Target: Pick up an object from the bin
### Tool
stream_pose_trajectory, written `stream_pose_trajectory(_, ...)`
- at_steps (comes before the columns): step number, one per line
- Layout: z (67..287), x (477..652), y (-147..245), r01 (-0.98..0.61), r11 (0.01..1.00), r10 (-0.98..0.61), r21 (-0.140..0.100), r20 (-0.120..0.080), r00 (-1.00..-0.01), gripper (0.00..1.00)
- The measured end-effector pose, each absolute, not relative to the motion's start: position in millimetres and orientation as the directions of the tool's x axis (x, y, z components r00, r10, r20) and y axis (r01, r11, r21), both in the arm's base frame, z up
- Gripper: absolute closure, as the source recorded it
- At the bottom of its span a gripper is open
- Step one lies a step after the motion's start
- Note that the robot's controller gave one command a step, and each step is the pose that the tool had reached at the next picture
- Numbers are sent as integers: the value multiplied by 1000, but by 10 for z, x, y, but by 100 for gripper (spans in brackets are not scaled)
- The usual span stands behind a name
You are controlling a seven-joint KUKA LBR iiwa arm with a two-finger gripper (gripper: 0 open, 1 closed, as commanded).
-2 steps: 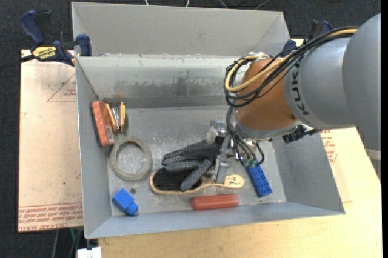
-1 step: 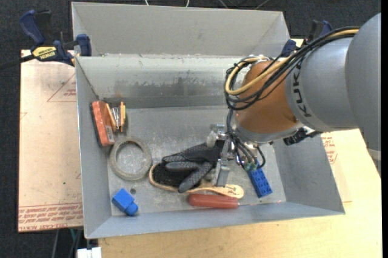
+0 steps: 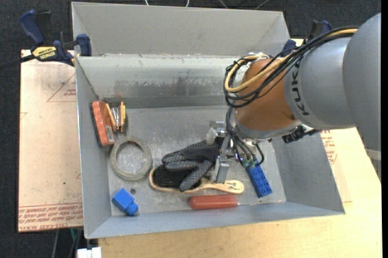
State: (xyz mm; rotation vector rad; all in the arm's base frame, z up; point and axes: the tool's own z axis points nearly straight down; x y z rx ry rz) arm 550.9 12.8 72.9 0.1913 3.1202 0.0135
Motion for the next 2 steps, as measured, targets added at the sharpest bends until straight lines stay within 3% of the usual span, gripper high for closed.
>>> stream_pose_trajectory(1, 765, 5474, 144, 116, 993, 116, 10, -16, -993, 100)
stream_pose_trajectory(2, 766, 5474, 144, 116, 993, 116, 10, -16, -993, 100)
